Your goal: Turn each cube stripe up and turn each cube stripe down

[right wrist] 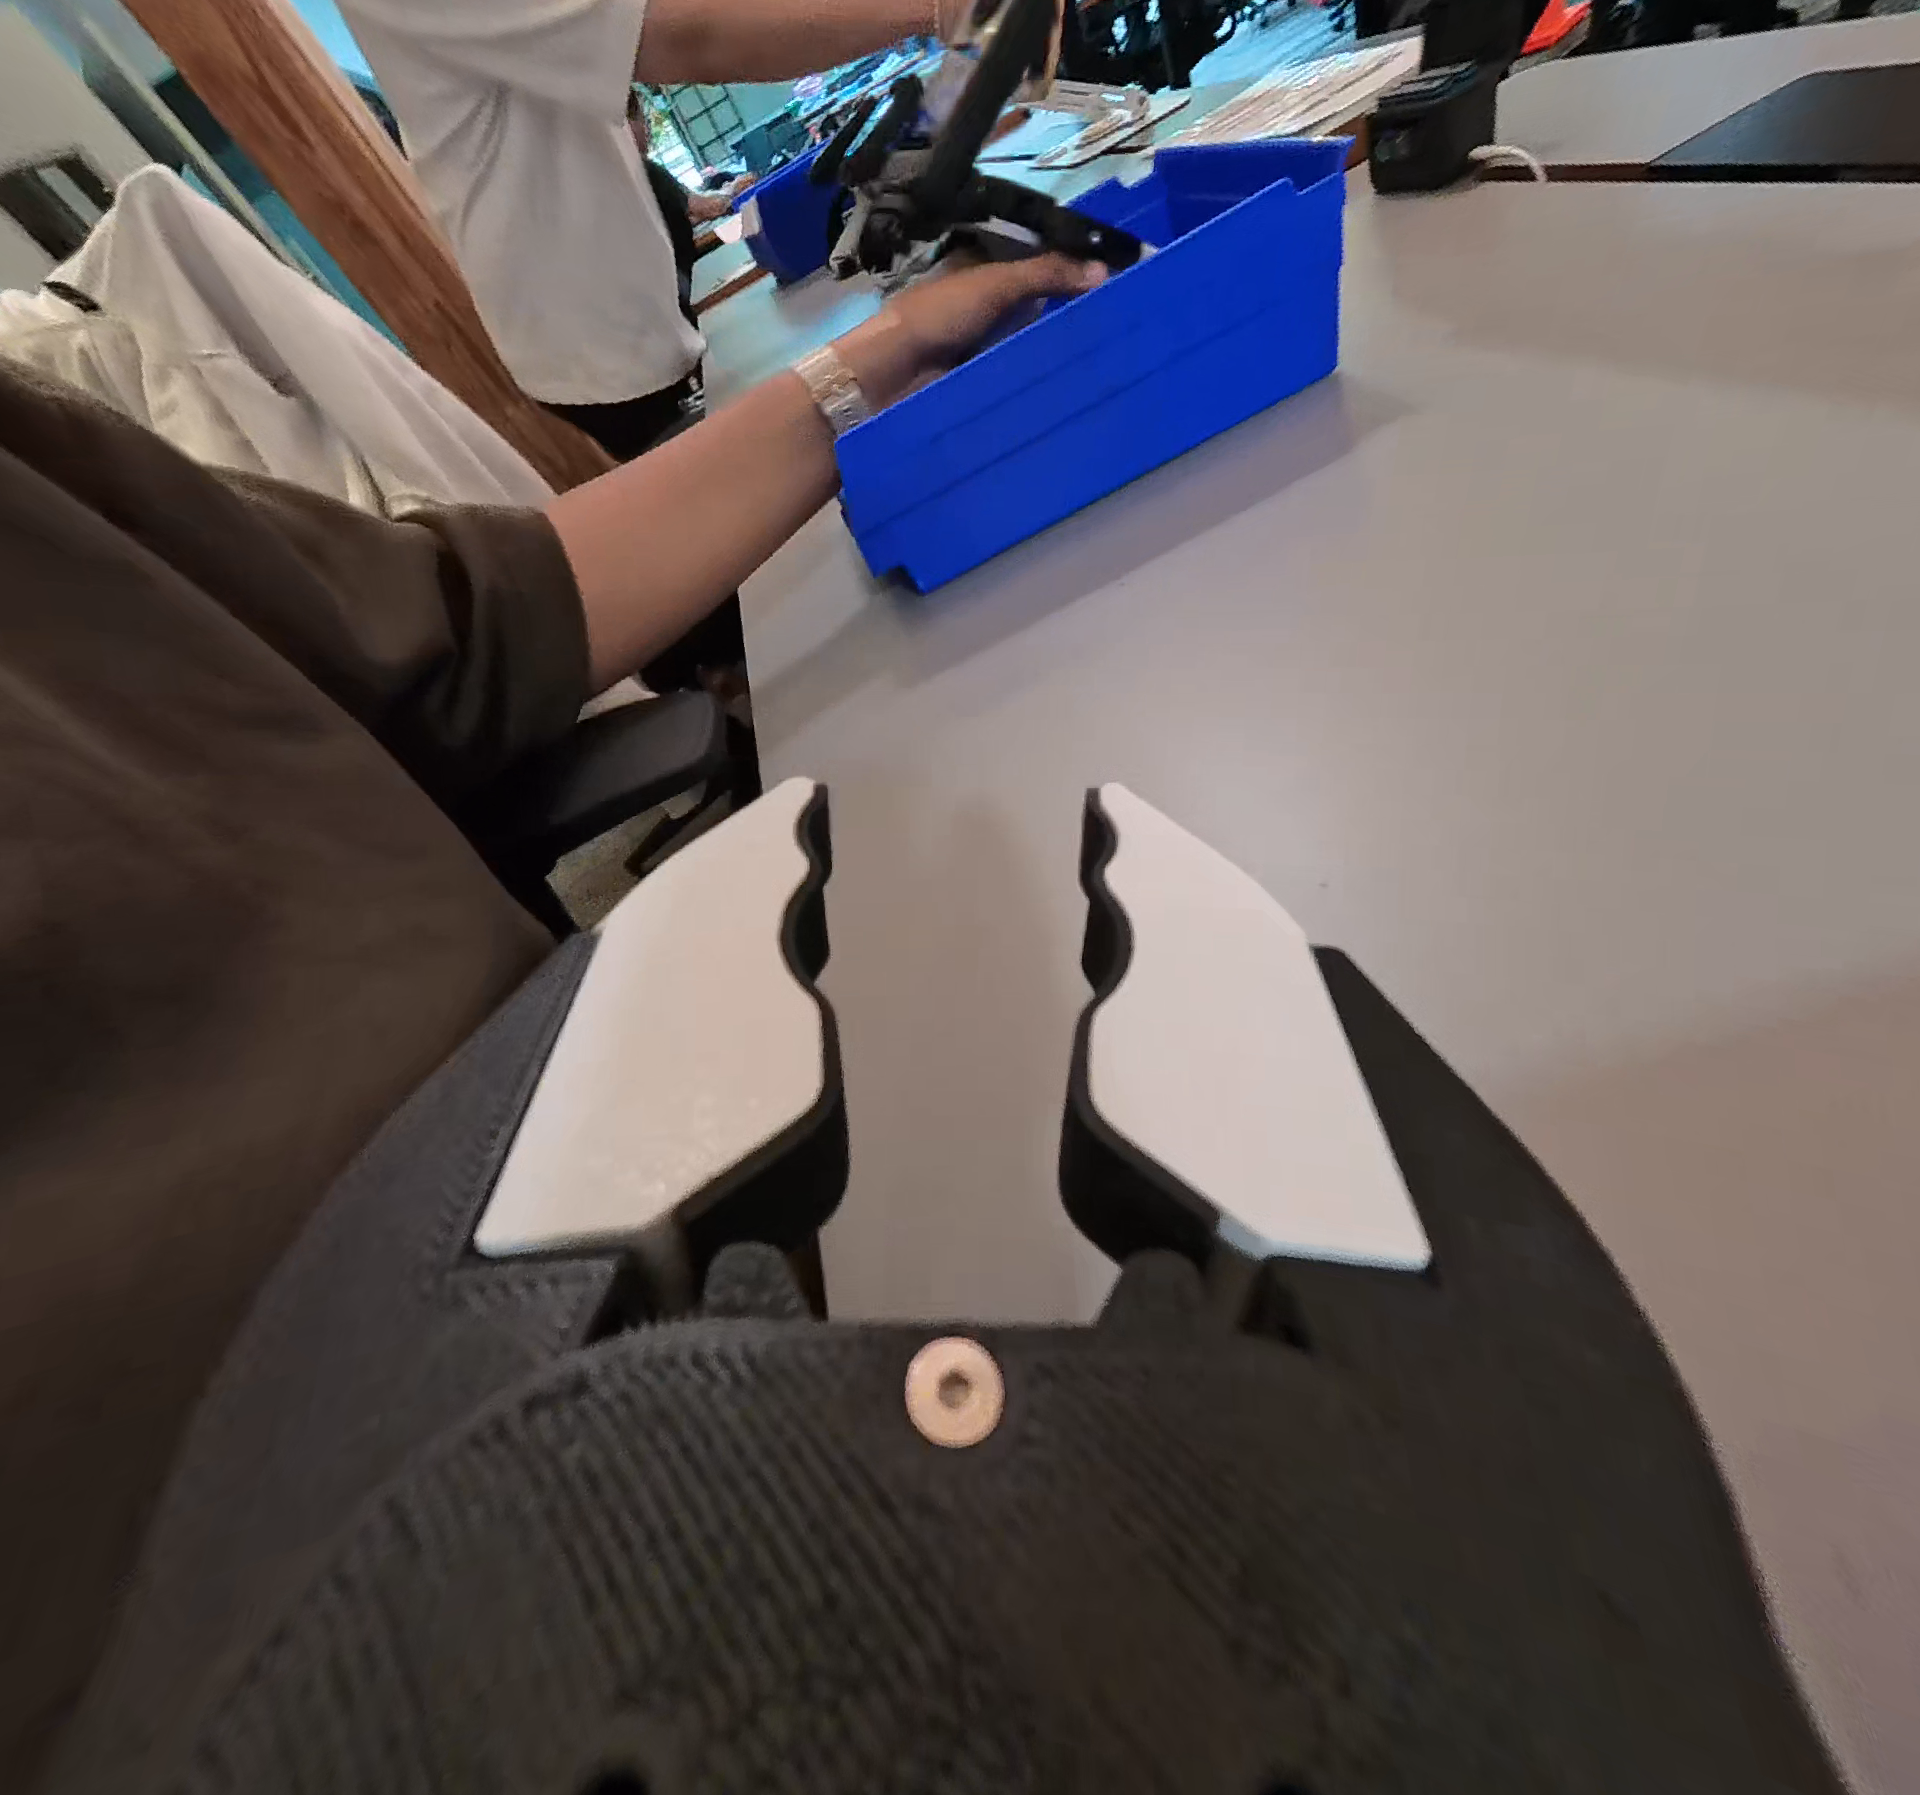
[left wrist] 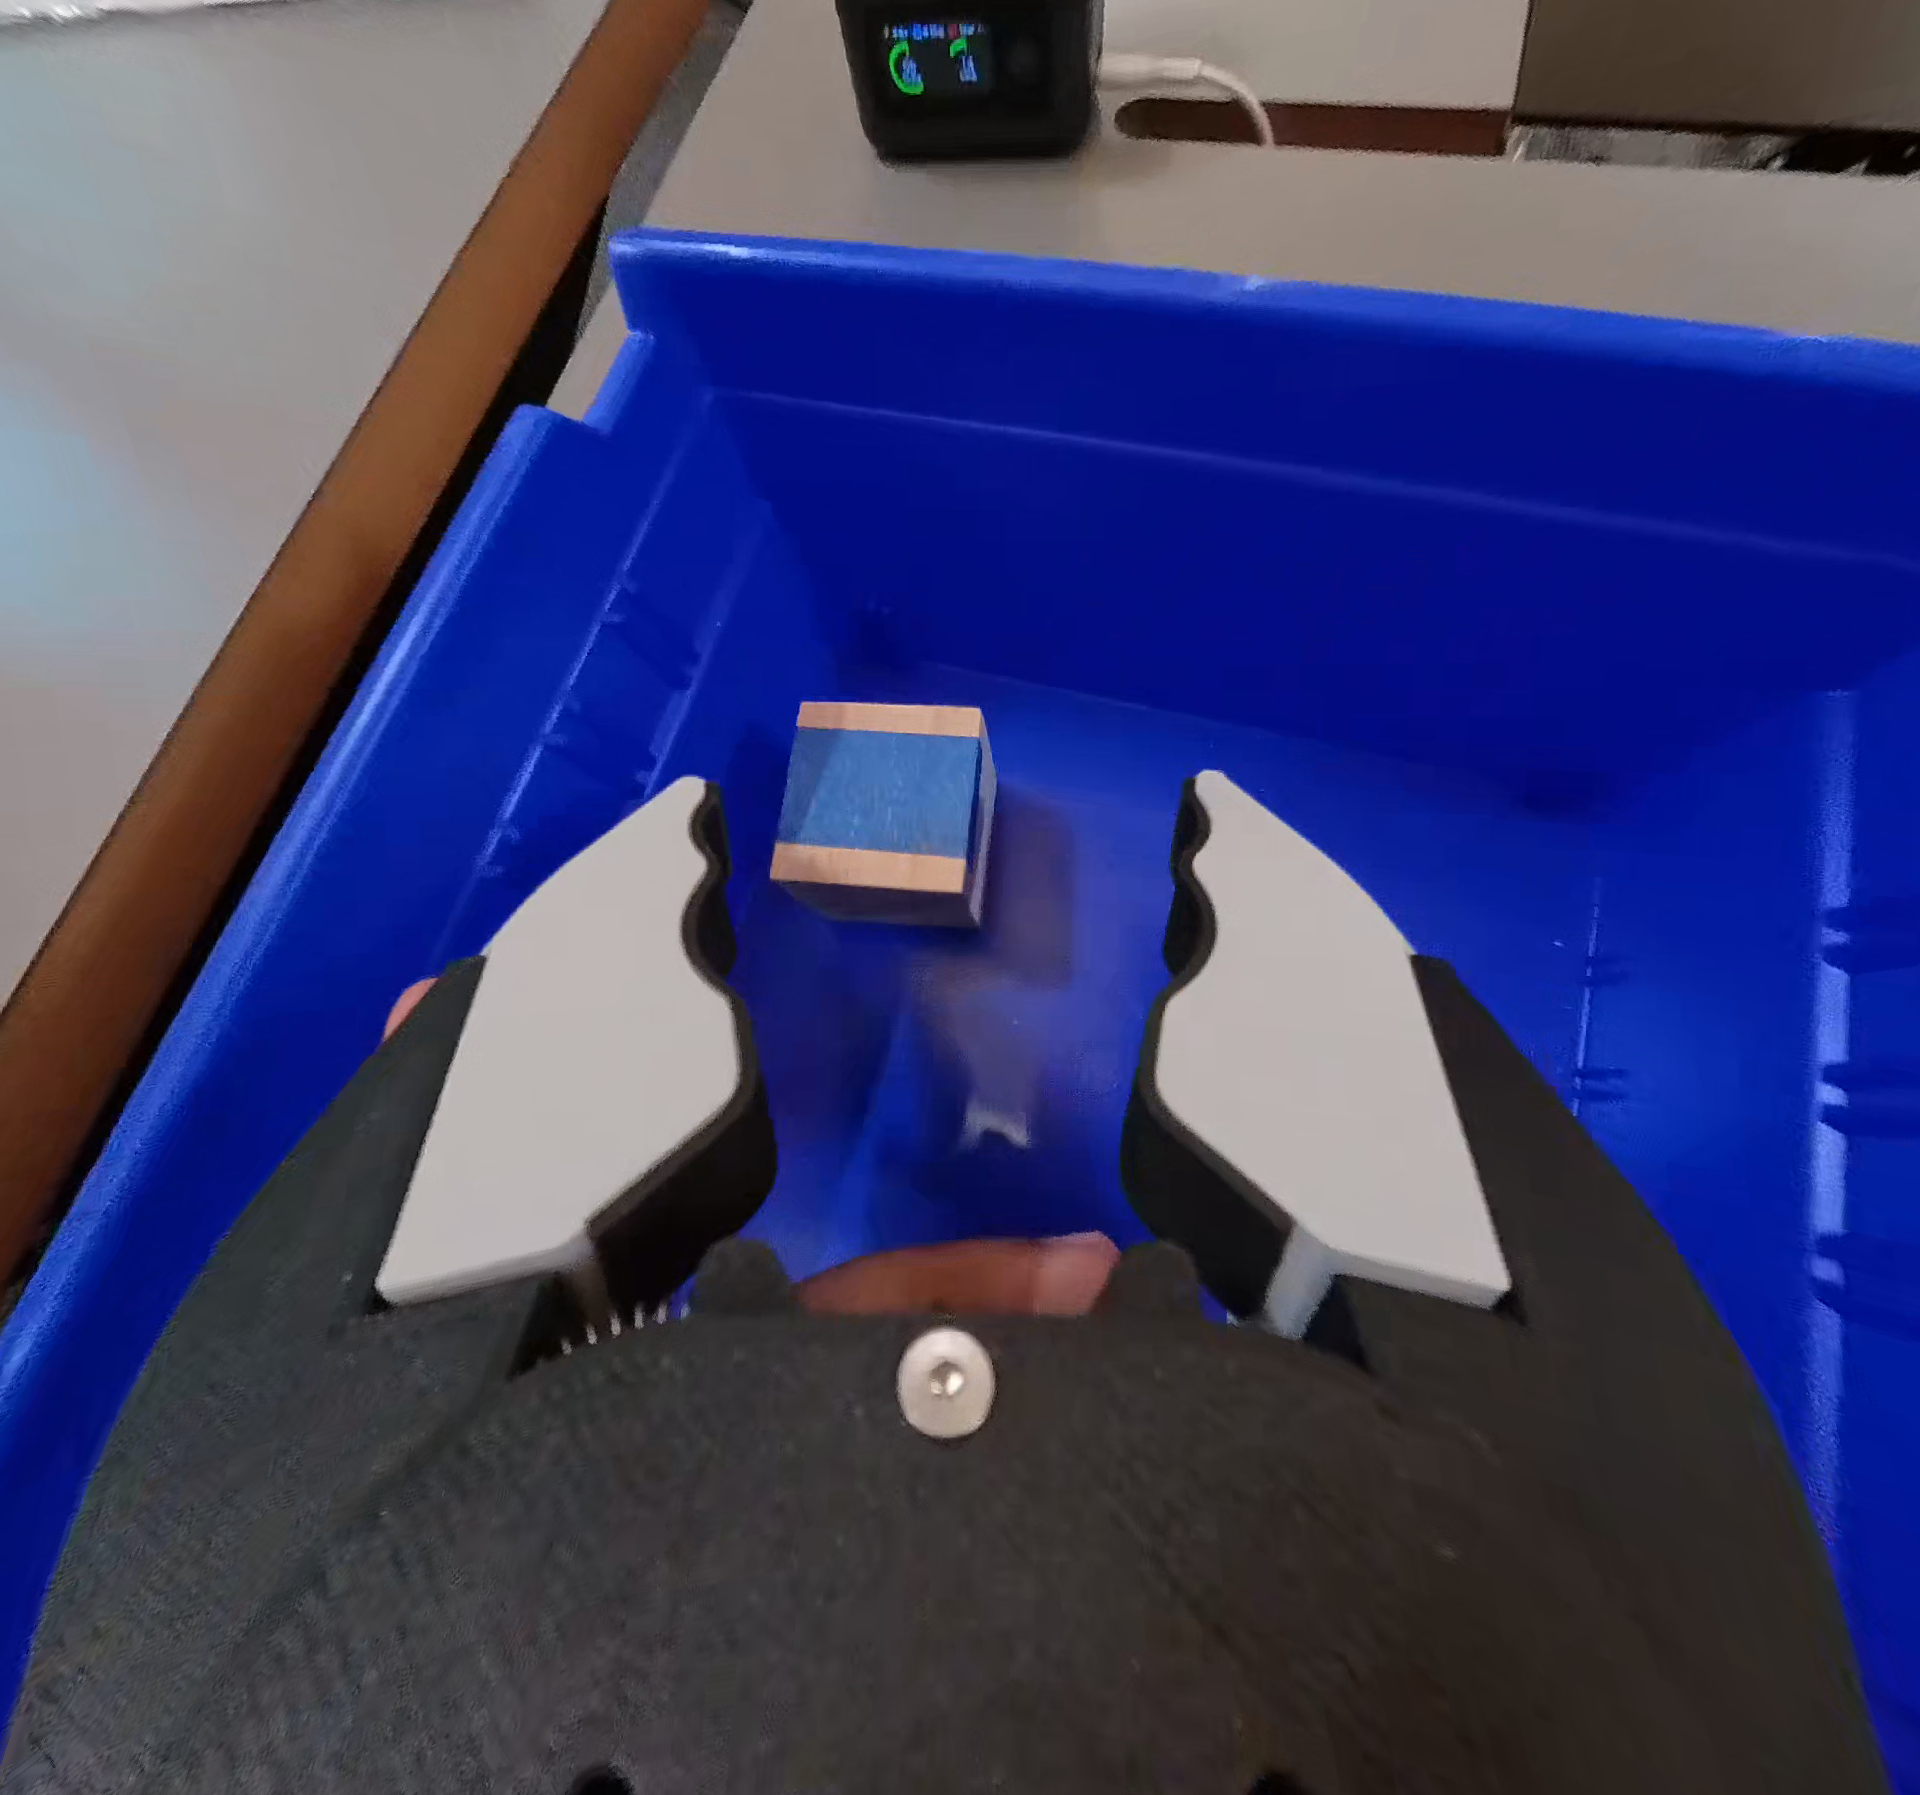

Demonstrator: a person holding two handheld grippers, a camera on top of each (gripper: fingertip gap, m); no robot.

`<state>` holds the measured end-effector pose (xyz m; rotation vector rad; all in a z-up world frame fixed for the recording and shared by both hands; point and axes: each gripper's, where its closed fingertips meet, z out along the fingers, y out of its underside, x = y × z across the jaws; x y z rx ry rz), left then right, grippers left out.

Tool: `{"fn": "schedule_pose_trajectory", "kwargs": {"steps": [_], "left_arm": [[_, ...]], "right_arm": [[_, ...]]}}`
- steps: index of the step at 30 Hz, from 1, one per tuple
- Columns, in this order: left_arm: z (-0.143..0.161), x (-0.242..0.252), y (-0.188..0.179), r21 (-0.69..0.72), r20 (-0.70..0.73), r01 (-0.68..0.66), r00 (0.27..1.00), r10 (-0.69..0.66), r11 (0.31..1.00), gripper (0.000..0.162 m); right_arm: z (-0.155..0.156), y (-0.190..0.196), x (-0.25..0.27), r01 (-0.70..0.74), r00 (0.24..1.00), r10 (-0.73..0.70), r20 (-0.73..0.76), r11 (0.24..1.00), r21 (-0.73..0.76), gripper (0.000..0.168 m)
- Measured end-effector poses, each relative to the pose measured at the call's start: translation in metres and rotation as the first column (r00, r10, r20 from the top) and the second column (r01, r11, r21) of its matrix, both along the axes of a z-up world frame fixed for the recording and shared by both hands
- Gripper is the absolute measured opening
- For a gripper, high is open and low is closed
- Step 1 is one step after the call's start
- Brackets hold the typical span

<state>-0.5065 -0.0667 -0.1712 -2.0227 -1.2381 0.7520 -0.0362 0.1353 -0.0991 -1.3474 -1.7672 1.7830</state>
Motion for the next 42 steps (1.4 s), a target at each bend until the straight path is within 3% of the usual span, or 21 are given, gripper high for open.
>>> {"fn": "schedule_pose_trajectory", "kwargs": {"steps": [6,11,15,20,24,26,28,31,33,35,38,40,42], "left_arm": [[-0.024,-0.016,-0.012,-0.112,0.050,-0.056,0.997,0.062,0.992,0.071],[-0.034,-0.017,-0.013,-0.116,0.093,-0.057,0.993,0.068,0.992,0.069],[-0.032,-0.015,-0.014,-0.113,0.085,-0.049,0.995,0.058,0.992,0.047],[-0.002,-0.003,-0.008,-0.005,0.014,-0.038,0.999,0.038,0.999,0.047],[0.063,0.030,0.019,0.232,-0.118,0.085,0.991,-0.059,0.969,0.047],[0.107,0.061,0.042,0.388,-0.197,0.215,0.969,-0.147,0.897,0.046],[0.146,0.101,0.067,0.538,-0.235,0.330,0.943,-0.237,0.776,0.046],[0.192,0.183,0.113,0.734,-0.298,0.504,0.841,-0.452,0.454,0.046],[0.205,0.242,0.140,0.800,-0.353,0.555,0.743,-0.569,0.228,0.046],[0.200,0.286,0.160,0.834,-0.397,0.545,0.696,-0.599,0.081,0.046],[0.166,0.337,0.192,0.901,-0.344,0.432,0.651,-0.677,-0.043,0.046],[0.139,0.371,0.212,0.943,-0.268,0.321,0.559,-0.785,-0.093,0.046],[0.113,0.396,0.225,0.980,-0.165,0.180,0.479,-0.862,-0.088,0.046]], "right_arm": [[0.000,-0.002,0.000,-0.009,1.000,0.009,0.002,1.000,-0.020,0.047],[0.004,0.008,0.000,0.019,1.000,-0.019,-0.009,1.000,-0.006,0.047],[0.006,0.014,0.000,0.035,0.999,-0.035,-0.007,0.999,-0.029,0.046],[0.006,0.018,0.000,0.047,0.999,-0.048,-0.003,0.998,-0.051,0.046],[0.003,0.019,-0.002,0.056,0.998,-0.056,0.008,0.997,-0.058,0.045],[0.001,0.020,-0.004,0.076,0.997,-0.075,0.017,0.994,-0.077,0.044],[0.001,0.024,-0.007,0.109,0.994,-0.108,0.023,0.987,-0.119,0.044],[0.004,0.029,-0.008,0.143,0.990,-0.143,0.014,0.965,-0.221,0.048],[0.009,0.032,-0.007,0.137,0.989,-0.145,-0.005,0.946,-0.294,0.052],[0.015,0.035,-0.005,0.121,0.990,-0.139,-0.026,0.928,-0.353,0.058],[0.022,0.037,-0.002,0.111,0.988,-0.143,-0.065,0.928,-0.356,0.063],[0.019,0.040,-0.001,0.135,0.983,-0.163,-0.088,0.956,-0.260,0.064],[0.016,0.047,-0.001,0.195,0.968,-0.210,-0.137,0.974,-0.113,0.065]]}}
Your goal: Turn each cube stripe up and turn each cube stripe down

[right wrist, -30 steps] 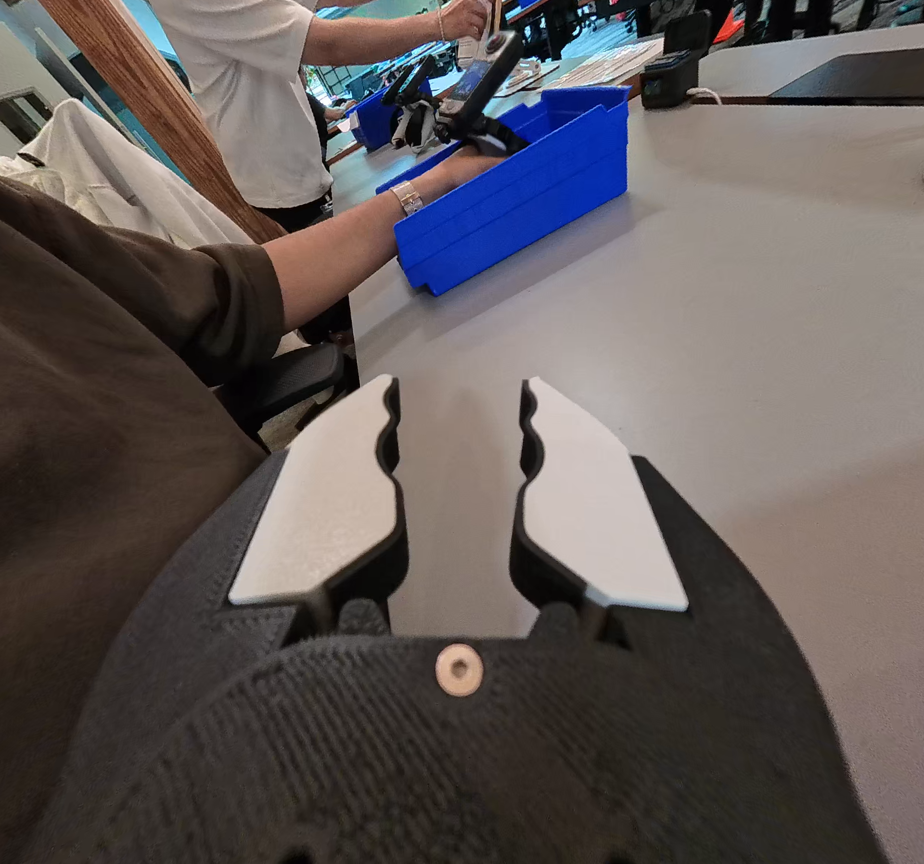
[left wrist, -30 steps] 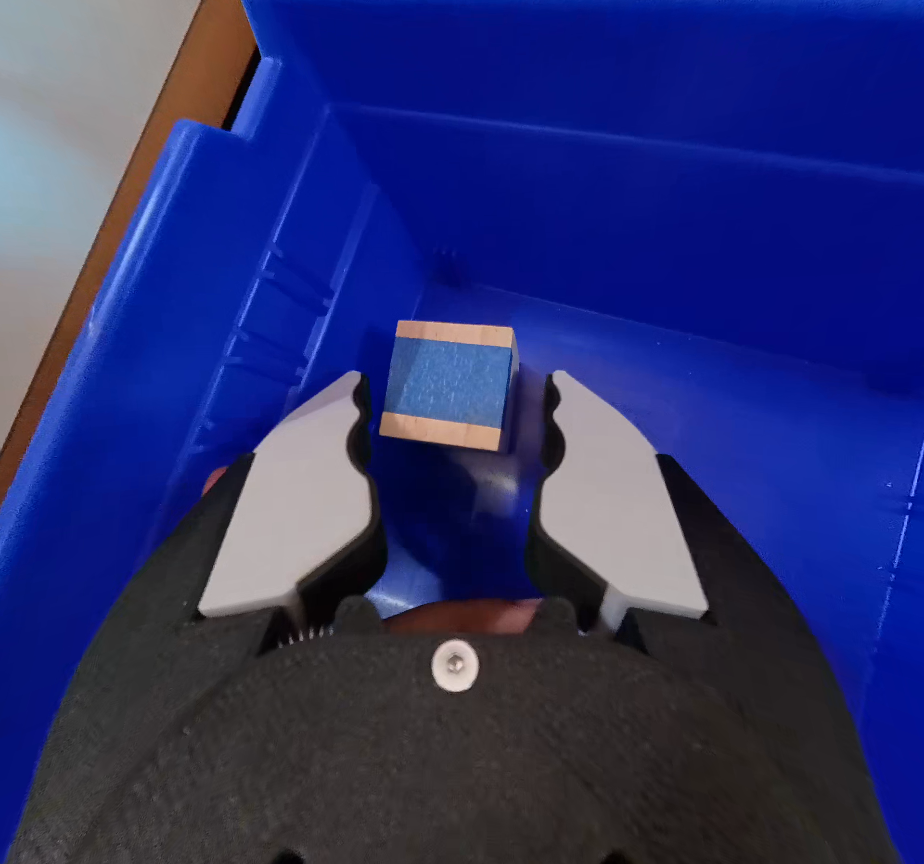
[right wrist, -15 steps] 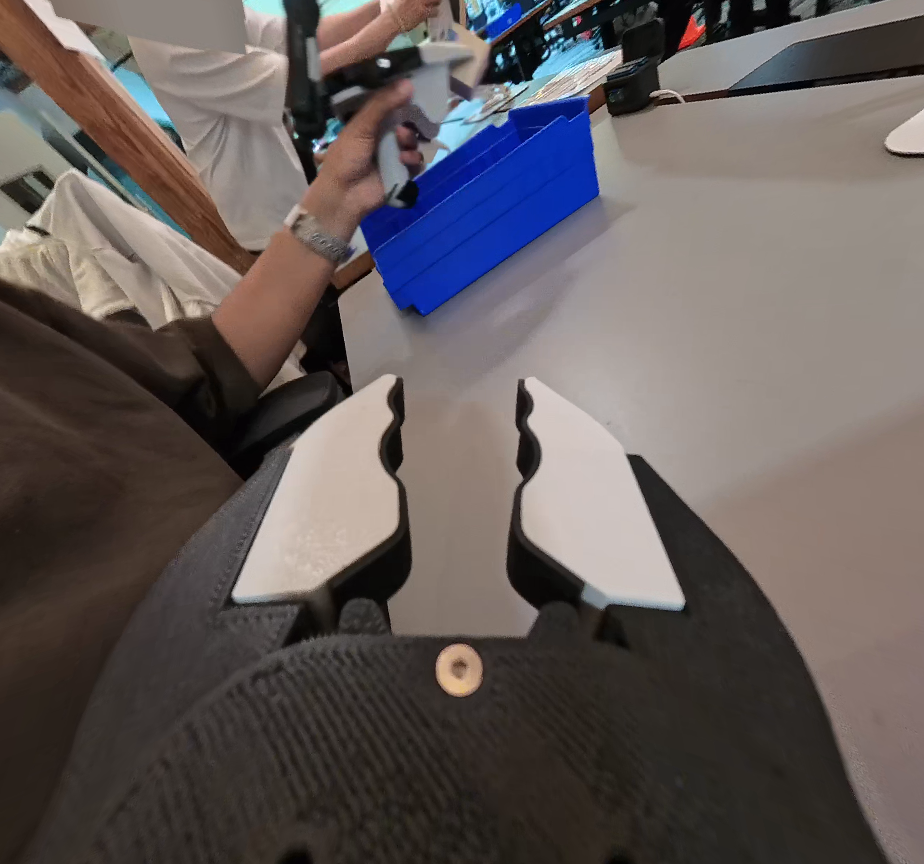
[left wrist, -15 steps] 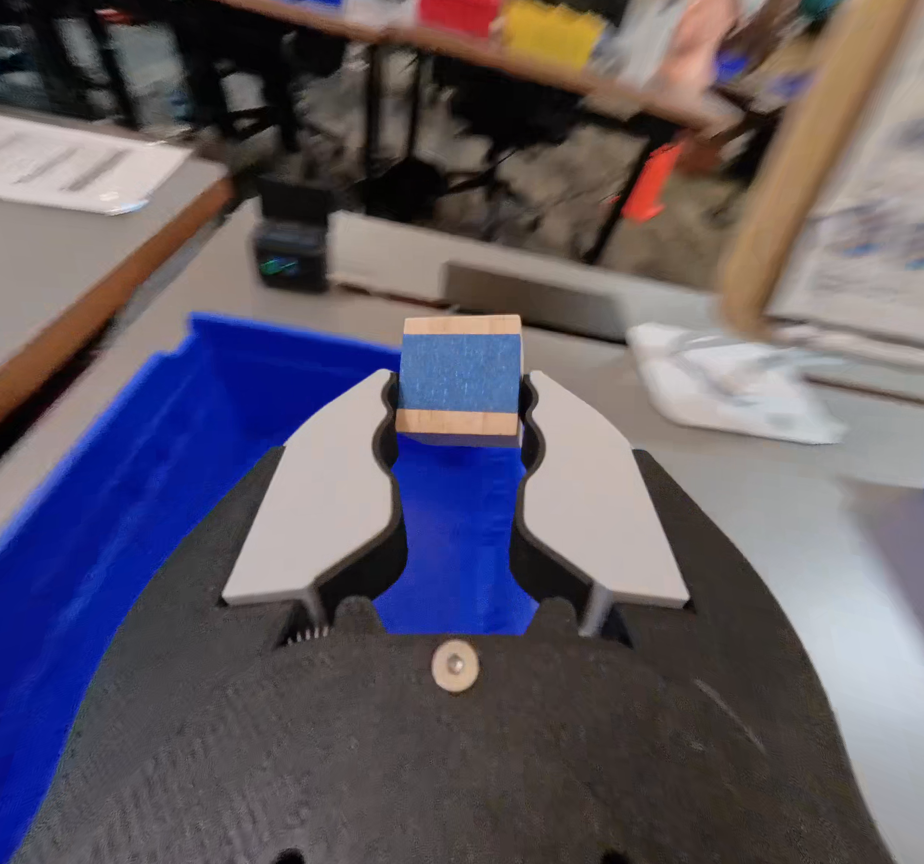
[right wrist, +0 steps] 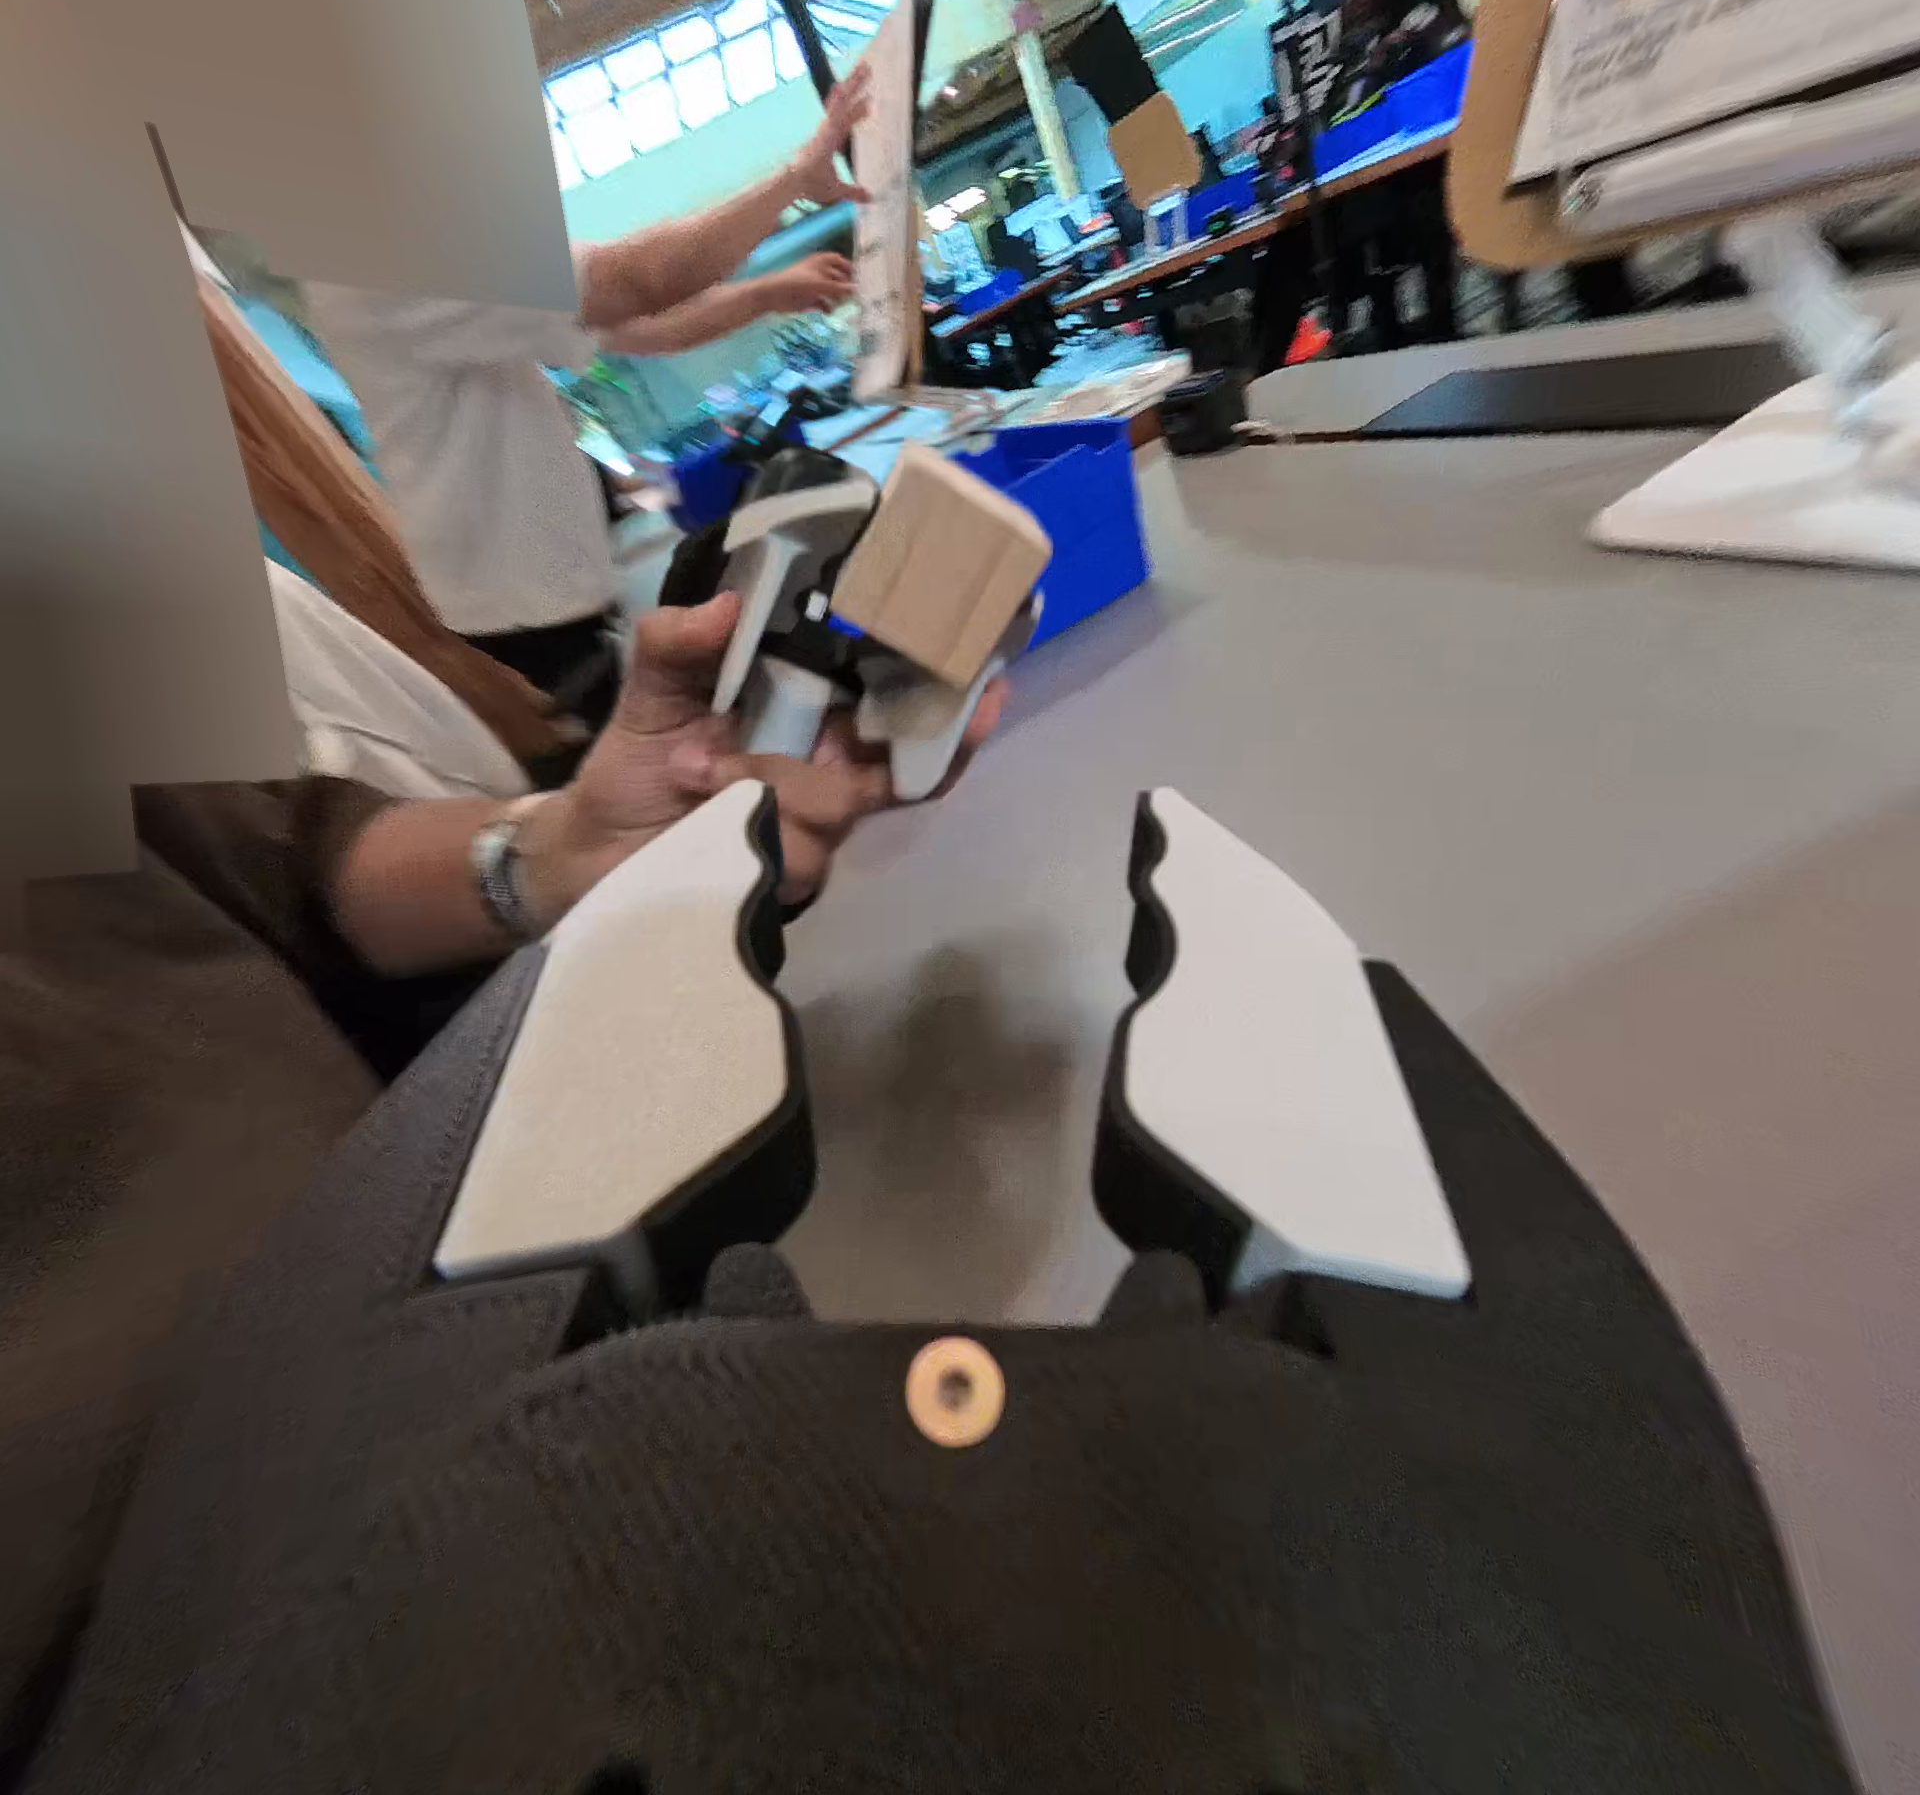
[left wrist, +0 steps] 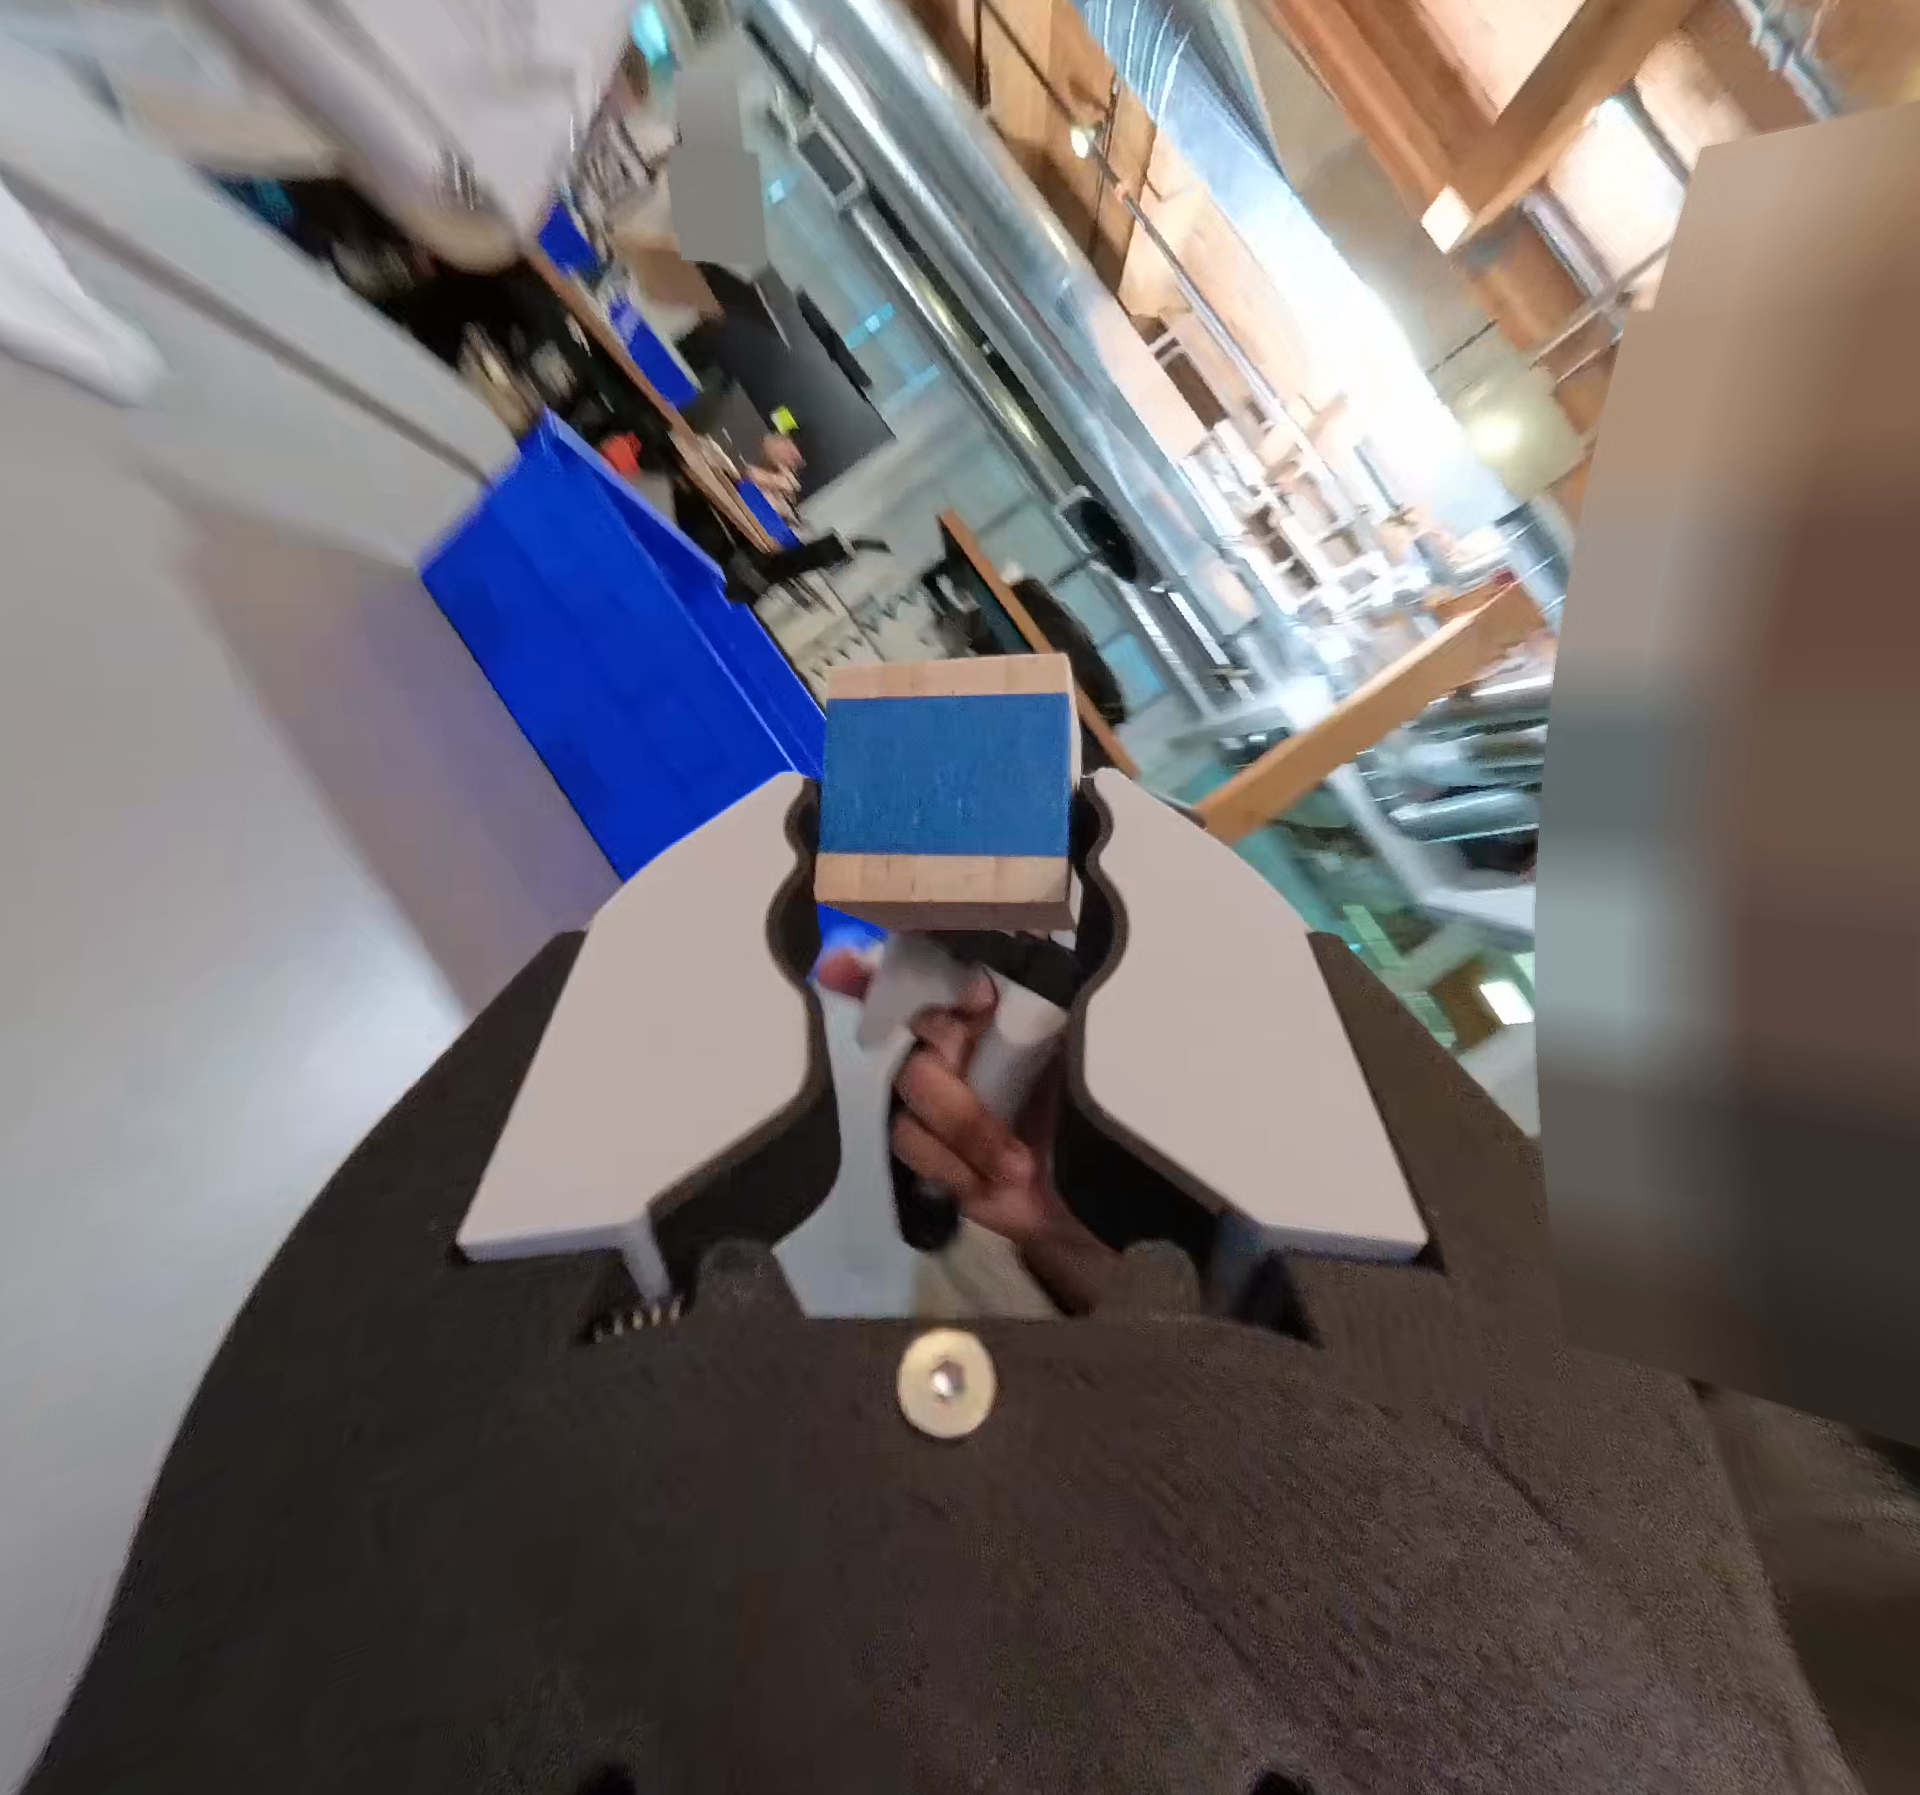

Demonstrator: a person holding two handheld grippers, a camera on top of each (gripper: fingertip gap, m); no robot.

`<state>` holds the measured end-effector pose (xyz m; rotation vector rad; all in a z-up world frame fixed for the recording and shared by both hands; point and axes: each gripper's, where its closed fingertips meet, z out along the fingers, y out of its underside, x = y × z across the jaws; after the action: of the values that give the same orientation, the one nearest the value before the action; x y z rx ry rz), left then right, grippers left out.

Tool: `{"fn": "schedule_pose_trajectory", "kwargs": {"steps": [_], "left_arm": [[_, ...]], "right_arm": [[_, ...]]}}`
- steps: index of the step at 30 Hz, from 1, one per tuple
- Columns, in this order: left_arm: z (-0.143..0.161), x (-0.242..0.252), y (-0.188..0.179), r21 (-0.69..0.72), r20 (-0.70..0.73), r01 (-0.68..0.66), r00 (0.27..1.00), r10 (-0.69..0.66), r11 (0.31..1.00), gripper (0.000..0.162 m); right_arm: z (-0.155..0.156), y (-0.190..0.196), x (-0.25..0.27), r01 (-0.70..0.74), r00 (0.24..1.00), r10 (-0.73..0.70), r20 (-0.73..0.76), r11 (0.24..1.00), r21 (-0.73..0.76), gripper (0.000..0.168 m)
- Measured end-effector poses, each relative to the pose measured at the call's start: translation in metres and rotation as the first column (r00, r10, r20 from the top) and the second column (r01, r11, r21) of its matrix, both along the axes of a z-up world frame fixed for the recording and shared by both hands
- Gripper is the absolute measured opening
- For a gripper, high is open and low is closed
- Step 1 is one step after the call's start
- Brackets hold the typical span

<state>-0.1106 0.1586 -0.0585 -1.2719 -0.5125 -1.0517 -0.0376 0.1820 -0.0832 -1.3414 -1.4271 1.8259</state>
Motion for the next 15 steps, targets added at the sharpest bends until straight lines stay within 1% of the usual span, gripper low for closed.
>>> {"fn": "schedule_pose_trajectory", "kwargs": {"steps": [1,3,5,7,10,15], "left_arm": [[-0.009,0.008,0.004,-0.009,0.089,0.048,0.995,-0.047,0.999,0.046],[-0.018,0.015,0.008,0.011,0.262,0.112,0.959,-0.111,0.994,0.046],[-0.020,0.018,0.010,0.048,0.360,0.150,0.920,-0.157,0.988,0.046],[-0.021,0.024,0.012,0.064,0.398,0.183,0.897,-0.193,0.981,0.046],[-0.023,0.035,0.013,0.085,0.449,0.234,0.859,-0.247,0.968,0.046],[-0.033,0.058,0.016,0.074,0.489,0.319,0.814,-0.313,0.945,0.046]], "right_arm": [[0.000,0.004,0.000,0.038,0.999,-0.036,-0.019,0.996,0.081,0.066],[0.002,0.008,0.000,0.108,0.993,-0.095,-0.074,0.973,0.205,0.068],[0.004,0.006,0.001,0.139,0.986,-0.108,-0.130,0.955,0.262,0.070],[0.004,-0.001,0.001,0.136,0.983,-0.089,-0.163,0.945,0.299,0.068],[-0.002,-0.008,-0.002,0.139,0.982,-0.079,-0.172,0.916,0.375,0.067],[-0.005,-0.014,-0.002,0.177,0.972,-0.077,-0.223,0.863,0.474,0.064]]}}
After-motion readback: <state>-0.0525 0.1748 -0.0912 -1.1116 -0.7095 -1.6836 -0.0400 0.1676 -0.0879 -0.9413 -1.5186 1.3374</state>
